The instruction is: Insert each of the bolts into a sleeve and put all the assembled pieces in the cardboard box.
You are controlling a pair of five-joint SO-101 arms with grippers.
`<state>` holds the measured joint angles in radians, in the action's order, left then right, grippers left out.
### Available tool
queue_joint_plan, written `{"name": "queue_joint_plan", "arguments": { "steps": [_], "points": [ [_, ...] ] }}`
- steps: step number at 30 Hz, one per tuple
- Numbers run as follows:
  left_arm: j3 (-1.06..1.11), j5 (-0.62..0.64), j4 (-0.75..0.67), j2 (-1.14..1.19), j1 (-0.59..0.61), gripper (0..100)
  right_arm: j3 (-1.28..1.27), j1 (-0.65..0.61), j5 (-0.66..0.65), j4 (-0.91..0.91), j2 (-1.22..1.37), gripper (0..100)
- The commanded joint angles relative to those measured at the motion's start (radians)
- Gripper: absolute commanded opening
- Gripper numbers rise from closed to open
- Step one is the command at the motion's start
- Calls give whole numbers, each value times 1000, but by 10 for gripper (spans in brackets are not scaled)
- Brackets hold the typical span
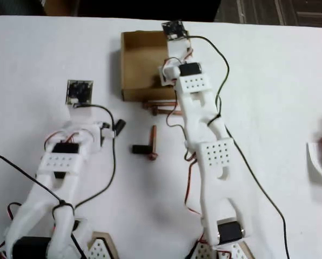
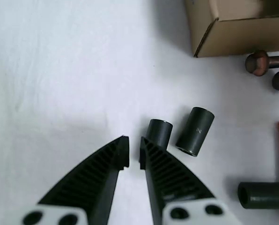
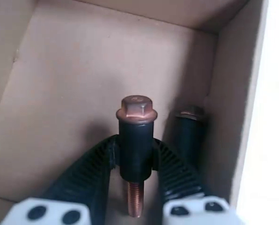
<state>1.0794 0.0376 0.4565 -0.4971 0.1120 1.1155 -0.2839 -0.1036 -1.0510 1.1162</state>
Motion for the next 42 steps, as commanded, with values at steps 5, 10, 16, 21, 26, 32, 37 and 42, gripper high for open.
{"name": "queue_joint_plan", "arguments": {
  "steps": [5, 10, 16, 21, 26, 32, 37, 42],
  "points": [
    [-4, -5, -14, -14, 6, 65, 49, 5, -12, 15, -19, 53],
    [-4, -5, -14, -14, 6, 65, 61, 5, -11, 15, 18, 101],
    [-4, -5, -14, -14, 6, 65, 61, 4, -15, 16, 25, 105],
    [-4, -5, -14, -14, 5, 65, 61, 4, -17, 31, 16, 106],
    [-4, -5, -14, -14, 5, 65, 152, 2, -17, -39, -4, 205],
    [-5, -5, -15, -14, 6, 65, 327, 5, -18, -262, -45, 243],
    [-12, -5, -12, -15, 8, 65, 437, -18, -135, -453, -47, 243],
    [-22, -5, -11, -15, 8, 65, 560, -59, -210, -627, -53, 241]
  ]
}}
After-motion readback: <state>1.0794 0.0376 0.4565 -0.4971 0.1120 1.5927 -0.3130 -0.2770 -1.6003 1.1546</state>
